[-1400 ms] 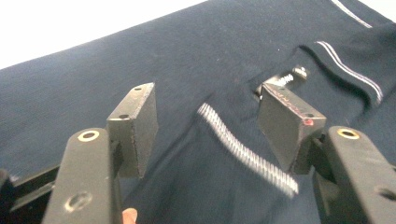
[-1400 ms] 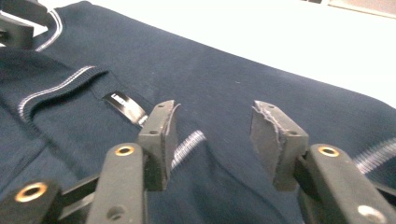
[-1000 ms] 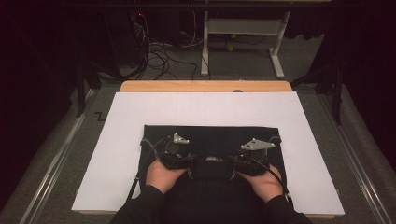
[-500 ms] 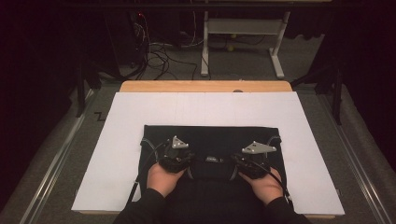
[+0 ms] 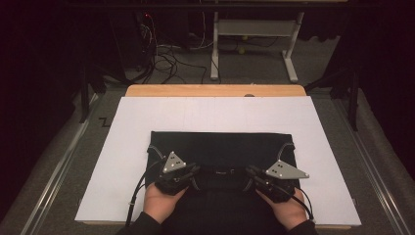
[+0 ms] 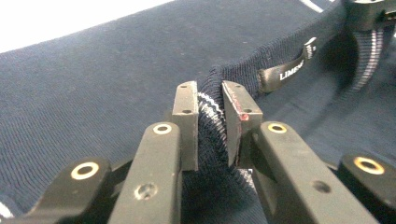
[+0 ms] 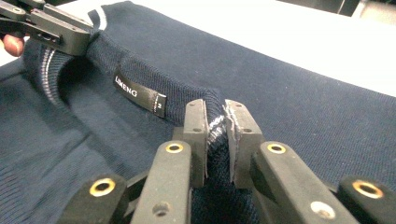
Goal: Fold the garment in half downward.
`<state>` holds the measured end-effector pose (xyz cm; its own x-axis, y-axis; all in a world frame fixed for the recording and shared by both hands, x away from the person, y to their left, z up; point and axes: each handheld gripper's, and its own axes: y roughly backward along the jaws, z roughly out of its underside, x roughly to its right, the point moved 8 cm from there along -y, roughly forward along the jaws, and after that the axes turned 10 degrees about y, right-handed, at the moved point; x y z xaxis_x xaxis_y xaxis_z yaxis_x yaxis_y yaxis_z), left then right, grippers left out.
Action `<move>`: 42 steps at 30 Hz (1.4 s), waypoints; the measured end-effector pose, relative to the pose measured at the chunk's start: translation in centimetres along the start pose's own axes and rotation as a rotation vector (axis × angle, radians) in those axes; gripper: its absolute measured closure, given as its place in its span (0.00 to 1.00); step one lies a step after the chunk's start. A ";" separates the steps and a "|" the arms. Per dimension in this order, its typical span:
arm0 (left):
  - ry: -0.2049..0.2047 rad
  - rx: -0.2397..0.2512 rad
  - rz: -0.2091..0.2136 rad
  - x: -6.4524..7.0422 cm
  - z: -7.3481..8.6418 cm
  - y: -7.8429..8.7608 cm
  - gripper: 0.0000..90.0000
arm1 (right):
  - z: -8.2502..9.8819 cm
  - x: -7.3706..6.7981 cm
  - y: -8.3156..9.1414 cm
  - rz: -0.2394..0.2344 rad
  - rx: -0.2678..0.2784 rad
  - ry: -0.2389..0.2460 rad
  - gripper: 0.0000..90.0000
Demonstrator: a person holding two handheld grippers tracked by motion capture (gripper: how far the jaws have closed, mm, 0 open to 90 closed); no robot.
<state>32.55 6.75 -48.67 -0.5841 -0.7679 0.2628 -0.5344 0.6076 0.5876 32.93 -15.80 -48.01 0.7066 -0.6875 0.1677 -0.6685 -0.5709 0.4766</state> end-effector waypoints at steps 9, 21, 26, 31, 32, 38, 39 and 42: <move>-0.034 -0.005 0.050 1.9 1.9 1.6 0.80 | 0.2 -1.7 2.4 -0.034 0.040 0.012 0.90; -0.061 0.018 0.079 3.8 3.0 4.1 0.80 | 0.5 -3.6 5.0 -0.071 0.073 0.040 0.90; -0.073 0.018 0.091 4.4 3.5 4.8 0.80 | 0.6 -4.2 5.8 -0.078 0.080 0.049 0.90; -0.081 0.018 0.103 5.1 4.0 5.5 0.80 | 0.8 -4.5 6.5 -0.080 0.085 0.049 0.90; -0.084 0.017 0.110 5.4 4.1 5.6 0.80 | 0.8 -4.6 6.6 -0.081 0.086 0.051 0.90; -0.107 -0.011 0.106 5.8 5.1 5.4 0.80 | 1.6 -4.8 7.0 -0.089 0.066 0.049 0.90; -0.106 -0.019 0.106 5.8 5.3 5.3 0.80 | 1.7 -4.9 7.0 -0.091 0.060 0.047 0.90; -0.103 -0.030 0.104 5.6 5.6 5.1 0.80 | 2.0 -5.2 6.9 -0.099 0.046 0.053 0.89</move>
<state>23.10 6.68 -48.44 -0.6955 -0.6757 0.2444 -0.4502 0.6749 0.5847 24.19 -17.03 -47.34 0.7801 -0.6028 0.1676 -0.6040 -0.6558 0.4528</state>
